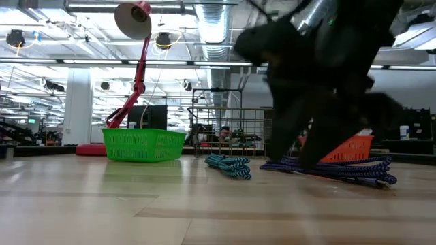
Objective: Pick and place items into bin
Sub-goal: Put the violet charger cable into the wire basket
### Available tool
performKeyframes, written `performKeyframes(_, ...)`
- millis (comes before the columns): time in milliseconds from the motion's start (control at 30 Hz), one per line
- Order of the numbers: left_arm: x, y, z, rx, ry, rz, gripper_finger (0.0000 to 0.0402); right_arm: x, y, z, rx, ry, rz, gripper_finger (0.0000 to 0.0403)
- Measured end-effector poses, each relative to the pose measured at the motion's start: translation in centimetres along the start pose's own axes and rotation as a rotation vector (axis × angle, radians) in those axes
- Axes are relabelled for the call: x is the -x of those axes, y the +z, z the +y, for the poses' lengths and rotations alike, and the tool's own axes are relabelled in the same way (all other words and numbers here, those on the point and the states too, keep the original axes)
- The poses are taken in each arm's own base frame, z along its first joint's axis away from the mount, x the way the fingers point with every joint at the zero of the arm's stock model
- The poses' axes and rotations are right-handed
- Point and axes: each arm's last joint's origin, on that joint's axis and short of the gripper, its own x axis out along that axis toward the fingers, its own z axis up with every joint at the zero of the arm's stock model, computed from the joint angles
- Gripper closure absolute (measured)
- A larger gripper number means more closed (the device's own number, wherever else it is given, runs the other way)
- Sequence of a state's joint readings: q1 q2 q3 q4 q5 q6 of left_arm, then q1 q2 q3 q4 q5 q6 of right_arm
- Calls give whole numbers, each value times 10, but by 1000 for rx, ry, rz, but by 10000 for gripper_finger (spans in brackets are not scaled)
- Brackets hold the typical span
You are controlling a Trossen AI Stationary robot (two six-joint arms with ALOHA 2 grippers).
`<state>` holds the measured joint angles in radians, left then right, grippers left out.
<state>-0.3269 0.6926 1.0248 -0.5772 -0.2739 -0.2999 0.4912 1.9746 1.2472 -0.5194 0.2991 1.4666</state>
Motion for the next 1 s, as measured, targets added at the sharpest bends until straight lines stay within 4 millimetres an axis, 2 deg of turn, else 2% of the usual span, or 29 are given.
performKeyframes(100,1,-1,-3,-22,-21,6,88,-8,6,2,-17,-12,7,228)
performKeyframes(233,4,-2,-3,-38,-41,17,88,4,15,21,-1,45,-66,228)
performKeyframes(333,7,-2,-4,-40,-57,14,88,15,24,26,21,-10,-83,228)
performKeyframes(533,10,-2,-5,-40,-77,7,88,26,35,13,14,-212,-82,228)
performKeyframes(767,10,-5,-6,-47,-116,41,88,24,42,10,22,-234,-11,228)
performKeyframes(1000,10,-5,-6,-40,-145,56,88,19,38,3,28,-257,41,228)
